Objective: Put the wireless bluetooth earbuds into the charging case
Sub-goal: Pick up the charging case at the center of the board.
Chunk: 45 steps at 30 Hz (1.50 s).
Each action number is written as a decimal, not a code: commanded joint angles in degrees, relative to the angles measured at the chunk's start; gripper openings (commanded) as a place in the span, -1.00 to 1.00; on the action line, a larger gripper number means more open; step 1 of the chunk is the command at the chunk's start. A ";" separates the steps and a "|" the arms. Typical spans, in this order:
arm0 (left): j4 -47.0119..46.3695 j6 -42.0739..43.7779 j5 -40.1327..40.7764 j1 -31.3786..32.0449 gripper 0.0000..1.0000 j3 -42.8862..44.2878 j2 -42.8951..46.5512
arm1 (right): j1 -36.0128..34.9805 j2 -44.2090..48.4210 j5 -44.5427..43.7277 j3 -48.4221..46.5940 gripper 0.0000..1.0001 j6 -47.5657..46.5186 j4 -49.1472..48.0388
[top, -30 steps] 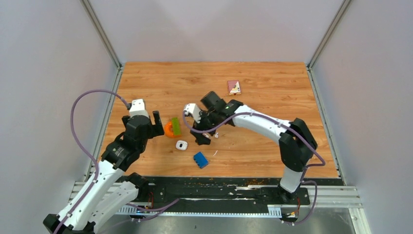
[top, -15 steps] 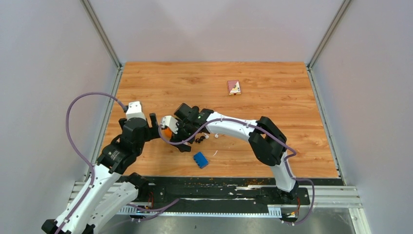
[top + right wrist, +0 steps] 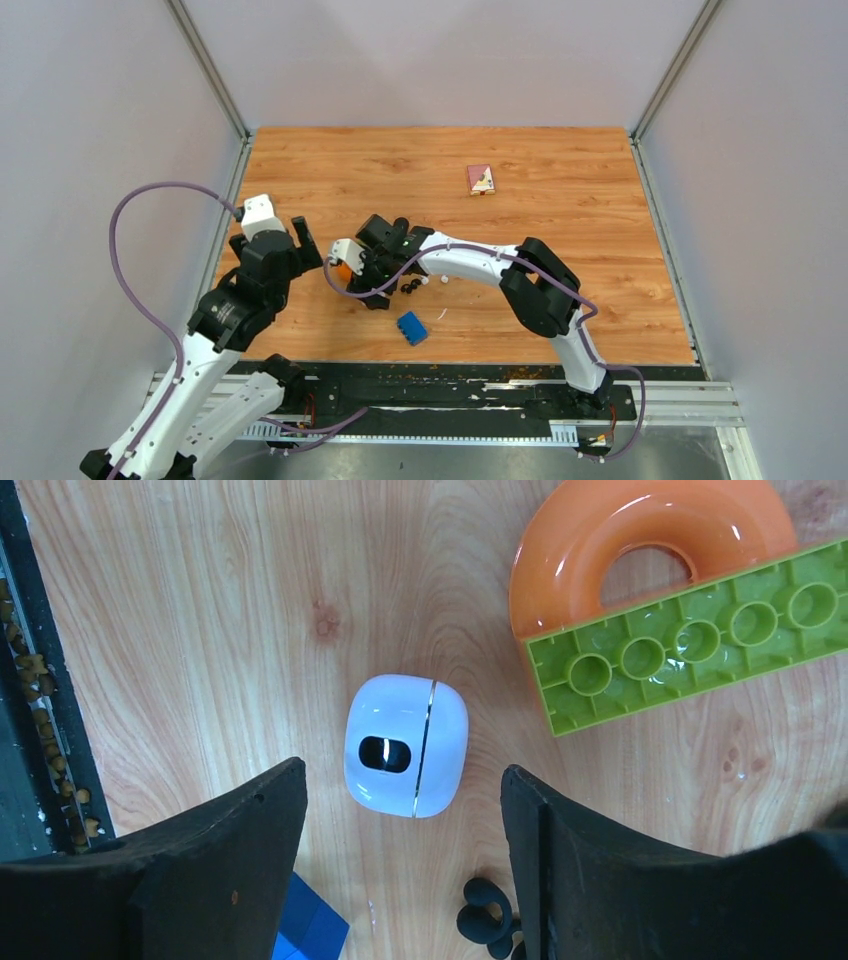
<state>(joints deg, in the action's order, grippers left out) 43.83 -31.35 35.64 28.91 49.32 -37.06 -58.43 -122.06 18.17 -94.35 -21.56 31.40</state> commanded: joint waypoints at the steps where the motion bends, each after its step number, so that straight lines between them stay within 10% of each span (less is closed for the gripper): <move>1: -4.36 3.73 0.15 0.10 0.76 7.65 -6.56 | -0.09 -0.08 1.62 1.81 0.39 -1.92 -4.60; 16: -4.37 7.67 -8.68 0.10 0.76 14.26 -11.05 | -0.05 -1.11 -0.87 5.25 0.25 -3.22 -10.40; 27: -4.65 8.99 -10.61 0.10 0.79 15.43 -12.14 | -0.06 -0.04 -0.89 6.00 -0.32 -5.13 -8.98; 45: -17.28 16.62 -42.80 0.10 0.88 22.47 -28.99 | 15.34 35.10 -1.80 22.80 -0.56 -12.26 -1.03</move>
<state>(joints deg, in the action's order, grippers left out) 34.61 -16.84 7.09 28.88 75.70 -65.17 -48.84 -93.06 16.49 -73.12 -29.95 27.38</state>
